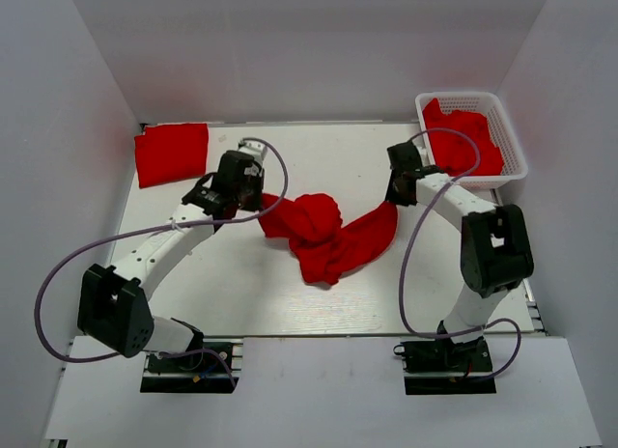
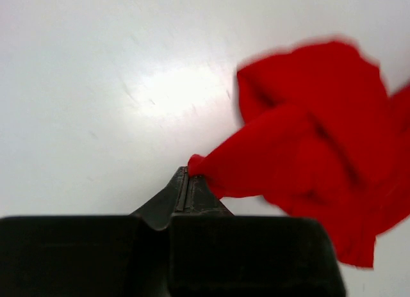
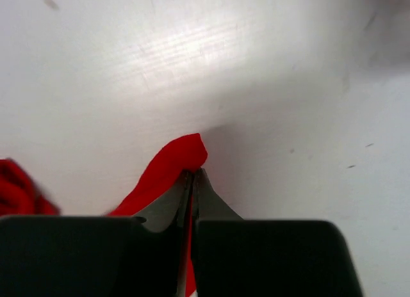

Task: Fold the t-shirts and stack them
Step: Flatten out the tshirt

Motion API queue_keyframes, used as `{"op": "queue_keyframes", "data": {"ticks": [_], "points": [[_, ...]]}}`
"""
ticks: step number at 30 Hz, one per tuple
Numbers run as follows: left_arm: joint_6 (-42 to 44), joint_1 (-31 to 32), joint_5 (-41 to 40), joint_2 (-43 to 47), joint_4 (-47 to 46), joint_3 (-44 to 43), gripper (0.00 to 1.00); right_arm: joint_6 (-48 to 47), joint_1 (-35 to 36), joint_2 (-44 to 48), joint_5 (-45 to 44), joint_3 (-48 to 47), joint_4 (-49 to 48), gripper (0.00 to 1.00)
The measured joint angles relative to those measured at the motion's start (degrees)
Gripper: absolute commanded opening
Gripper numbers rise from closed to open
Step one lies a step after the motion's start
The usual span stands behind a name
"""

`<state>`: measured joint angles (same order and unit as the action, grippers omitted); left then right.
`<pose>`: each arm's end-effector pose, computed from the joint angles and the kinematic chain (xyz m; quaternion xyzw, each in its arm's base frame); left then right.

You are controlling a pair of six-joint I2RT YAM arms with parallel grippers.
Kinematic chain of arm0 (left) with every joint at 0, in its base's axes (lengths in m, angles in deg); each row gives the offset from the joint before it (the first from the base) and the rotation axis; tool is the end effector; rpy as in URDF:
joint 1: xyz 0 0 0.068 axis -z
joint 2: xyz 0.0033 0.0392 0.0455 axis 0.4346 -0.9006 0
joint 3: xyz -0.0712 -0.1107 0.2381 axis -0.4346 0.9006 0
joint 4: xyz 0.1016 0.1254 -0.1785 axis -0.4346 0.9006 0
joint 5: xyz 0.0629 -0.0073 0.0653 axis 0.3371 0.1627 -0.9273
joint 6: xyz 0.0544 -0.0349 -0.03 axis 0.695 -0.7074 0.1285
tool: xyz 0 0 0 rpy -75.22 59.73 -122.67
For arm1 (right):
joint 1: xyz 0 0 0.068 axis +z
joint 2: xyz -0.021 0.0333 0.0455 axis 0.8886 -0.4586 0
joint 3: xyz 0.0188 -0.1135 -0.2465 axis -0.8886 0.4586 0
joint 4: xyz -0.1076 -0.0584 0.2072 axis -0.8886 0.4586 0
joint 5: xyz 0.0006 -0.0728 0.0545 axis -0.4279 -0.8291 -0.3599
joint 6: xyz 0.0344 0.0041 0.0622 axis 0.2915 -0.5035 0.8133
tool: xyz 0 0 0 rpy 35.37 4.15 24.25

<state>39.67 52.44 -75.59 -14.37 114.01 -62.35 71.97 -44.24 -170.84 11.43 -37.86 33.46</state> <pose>0.2670 -0.1277 0.2690 0.1100 0.9131 -0.0812 0.3841 0.3530 0.0990 0.1976 0.1133 0.9373 -0.0245 0.3287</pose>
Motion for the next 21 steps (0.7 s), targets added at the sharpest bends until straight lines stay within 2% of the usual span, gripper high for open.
{"op": "queue_keyframes", "data": {"ticks": [5, 8, 14, 21], "points": [[0.7, -0.8, -15.2, -1.3, 2.8, -15.5, 0.0, -4.5, -0.1, 10.6, -8.9, -7.9, -0.4, 0.0], [3.8, -1.9, -23.2, -1.5, 0.3, -22.8, 0.0, -7.9, -0.4, 16.5, -15.8, -14.1, -3.0, 0.0], [13.0, -4.1, -33.7, -1.4, -5.5, -31.0, 0.0, -16.7, -2.4, 24.7, -25.7, -22.4, -9.3, 0.0], [24.4, -5.6, -41.7, 1.5, -13.7, -35.6, 0.0, -30.2, -3.1, 27.9, -32.5, -27.6, -18.5, 0.0]]}}
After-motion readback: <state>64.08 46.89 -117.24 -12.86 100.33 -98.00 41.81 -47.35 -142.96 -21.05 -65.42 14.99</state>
